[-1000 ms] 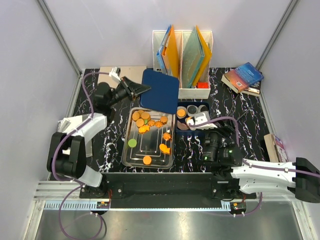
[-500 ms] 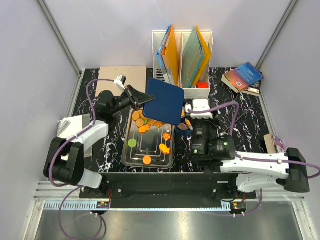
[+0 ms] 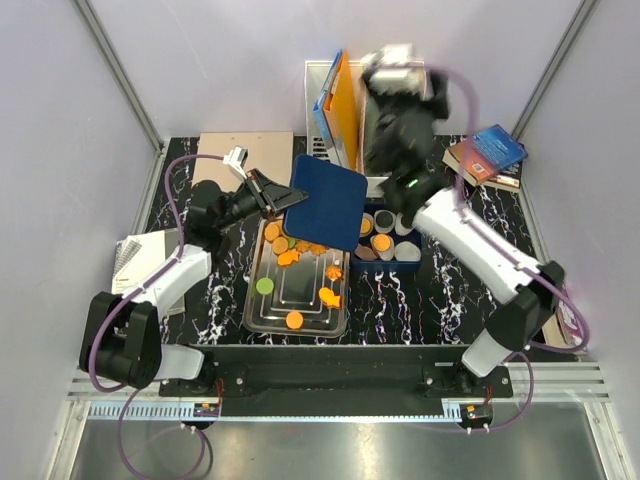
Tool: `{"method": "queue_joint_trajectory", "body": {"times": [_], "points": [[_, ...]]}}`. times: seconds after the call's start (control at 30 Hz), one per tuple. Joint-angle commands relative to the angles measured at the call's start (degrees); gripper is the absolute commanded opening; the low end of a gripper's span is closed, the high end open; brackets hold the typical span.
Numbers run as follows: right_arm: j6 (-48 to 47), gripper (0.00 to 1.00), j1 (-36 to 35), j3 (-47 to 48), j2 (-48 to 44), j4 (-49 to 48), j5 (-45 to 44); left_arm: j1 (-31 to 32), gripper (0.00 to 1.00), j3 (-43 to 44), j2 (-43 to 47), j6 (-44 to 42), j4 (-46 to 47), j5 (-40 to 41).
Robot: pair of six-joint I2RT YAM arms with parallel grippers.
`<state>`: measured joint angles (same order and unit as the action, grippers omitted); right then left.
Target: Pack the cookies
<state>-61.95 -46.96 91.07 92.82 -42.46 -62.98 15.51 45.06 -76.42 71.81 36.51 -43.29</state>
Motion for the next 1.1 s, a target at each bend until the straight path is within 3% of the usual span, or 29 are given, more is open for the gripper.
{"method": "queue_joint_trajectory", "body": {"times": [0.0, 0.07, 0.1, 0.2, 0.3, 0.5, 0.77, 1.07], "points": [[62.84, 0.85, 18.01, 19.04, -3.25, 54.08, 24.12, -0.13, 0.0, 1.79, 2.77, -0.53, 3.3, -0.83], [76.91, 0.84, 24.52, 15.49, -6.14, 59.68, 35.5, -0.04, 0.0, 1.35, 3.21, -0.88, 3.21, -0.75], [79.42, 0.83, 28.81, 12.5, -7.81, 59.34, 44.35, -0.04, 0.0, 0.65, 3.47, -0.88, 3.39, -0.57], [85.24, 0.8, 32.53, -1.38, -14.58, 54.51, 56.25, 0.05, 0.0, -0.49, 3.21, -0.71, 4.18, -0.31], [87.09, 0.78, 32.72, -12.64, -20.82, 53.35, 60.85, 0.49, 0.0, -1.37, 2.25, -0.36, 4.88, -0.48], [92.09, 0.66, 32.98, -32.33, -32.07, 52.04, 66.58, 3.56, 0.0, -2.6, -0.65, -0.27, 7.77, 0.04], [96.05, 0.66, 35.53, -50.8, -39.9, 46.16, 67.63, 9.1, 0.0, -4.98, -5.4, -0.35, 14.46, 7.51], [105.72, 0.66, 41.15, -66.27, -42.37, 28.32, 71.06, 9.72, 0.0, -4.99, -18.92, 8.95, 34.67, 11.65]]}}
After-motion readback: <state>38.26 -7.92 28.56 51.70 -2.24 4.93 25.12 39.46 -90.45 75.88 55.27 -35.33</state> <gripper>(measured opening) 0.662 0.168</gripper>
